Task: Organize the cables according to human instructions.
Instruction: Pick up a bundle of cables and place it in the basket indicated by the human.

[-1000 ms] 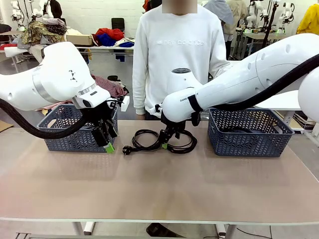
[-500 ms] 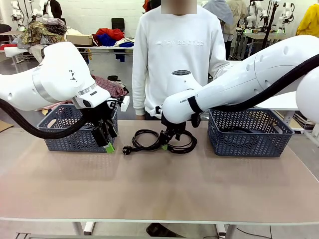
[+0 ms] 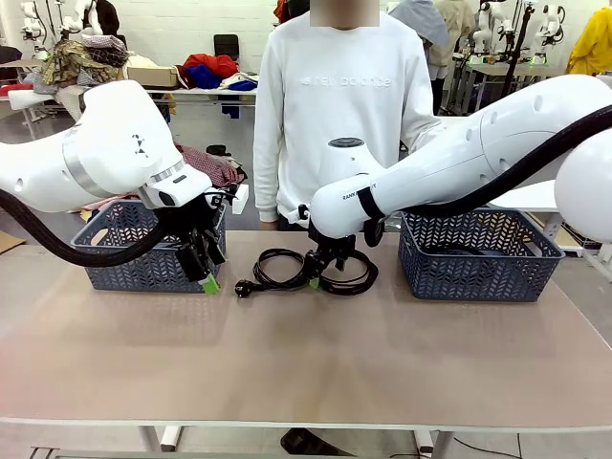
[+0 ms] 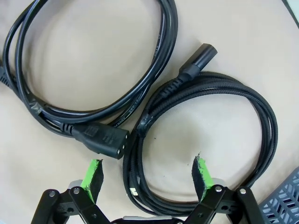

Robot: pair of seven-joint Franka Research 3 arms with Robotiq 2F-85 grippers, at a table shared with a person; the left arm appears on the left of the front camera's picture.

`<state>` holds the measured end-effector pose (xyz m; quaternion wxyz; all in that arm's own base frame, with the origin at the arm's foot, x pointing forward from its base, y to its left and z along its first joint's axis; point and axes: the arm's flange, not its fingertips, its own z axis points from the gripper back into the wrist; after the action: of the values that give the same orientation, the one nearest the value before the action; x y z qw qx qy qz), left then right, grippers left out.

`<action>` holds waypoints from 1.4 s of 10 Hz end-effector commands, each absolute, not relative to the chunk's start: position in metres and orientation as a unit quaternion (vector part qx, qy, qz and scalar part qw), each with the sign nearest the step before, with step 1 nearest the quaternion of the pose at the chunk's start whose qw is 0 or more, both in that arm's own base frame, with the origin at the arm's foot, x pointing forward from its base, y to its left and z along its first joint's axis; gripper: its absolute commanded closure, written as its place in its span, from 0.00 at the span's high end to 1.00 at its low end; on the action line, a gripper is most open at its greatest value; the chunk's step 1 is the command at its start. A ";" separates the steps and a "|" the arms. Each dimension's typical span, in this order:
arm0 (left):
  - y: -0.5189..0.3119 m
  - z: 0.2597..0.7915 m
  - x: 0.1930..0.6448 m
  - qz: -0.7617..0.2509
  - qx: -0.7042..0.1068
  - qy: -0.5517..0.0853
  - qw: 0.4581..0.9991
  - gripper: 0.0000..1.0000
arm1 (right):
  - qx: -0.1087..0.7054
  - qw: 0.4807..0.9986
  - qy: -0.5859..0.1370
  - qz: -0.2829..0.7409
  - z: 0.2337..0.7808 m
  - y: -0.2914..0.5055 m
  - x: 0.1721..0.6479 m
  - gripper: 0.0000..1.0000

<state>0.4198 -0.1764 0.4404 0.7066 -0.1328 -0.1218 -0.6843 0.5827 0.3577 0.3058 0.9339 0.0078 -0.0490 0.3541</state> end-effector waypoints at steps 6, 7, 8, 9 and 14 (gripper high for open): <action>-0.176 0.441 0.420 -0.684 -0.132 -0.123 0.707 1.00 | -0.036 0.950 -0.052 0.306 0.300 0.374 0.603 1.00; -0.176 0.441 0.420 -0.684 -0.132 -0.123 0.707 1.00 | -0.036 0.950 -0.051 0.305 0.299 0.374 0.606 1.00; -0.176 0.441 0.420 -0.684 -0.132 -0.123 0.707 1.00 | -0.037 0.951 -0.049 0.302 0.299 0.374 0.609 1.00; -0.176 0.441 0.420 -0.684 -0.132 -0.123 0.707 1.00 | -0.038 0.953 -0.048 0.298 0.300 0.374 0.614 1.00; -0.176 0.441 0.420 -0.684 -0.132 -0.123 0.707 1.00 | -0.030 0.961 -0.040 0.271 0.300 0.375 0.625 1.00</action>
<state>0.4199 -0.1764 0.4404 0.7066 -0.1328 -0.1218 -0.6843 0.6201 0.3681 0.2981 0.9560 -0.0210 -0.0383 0.2899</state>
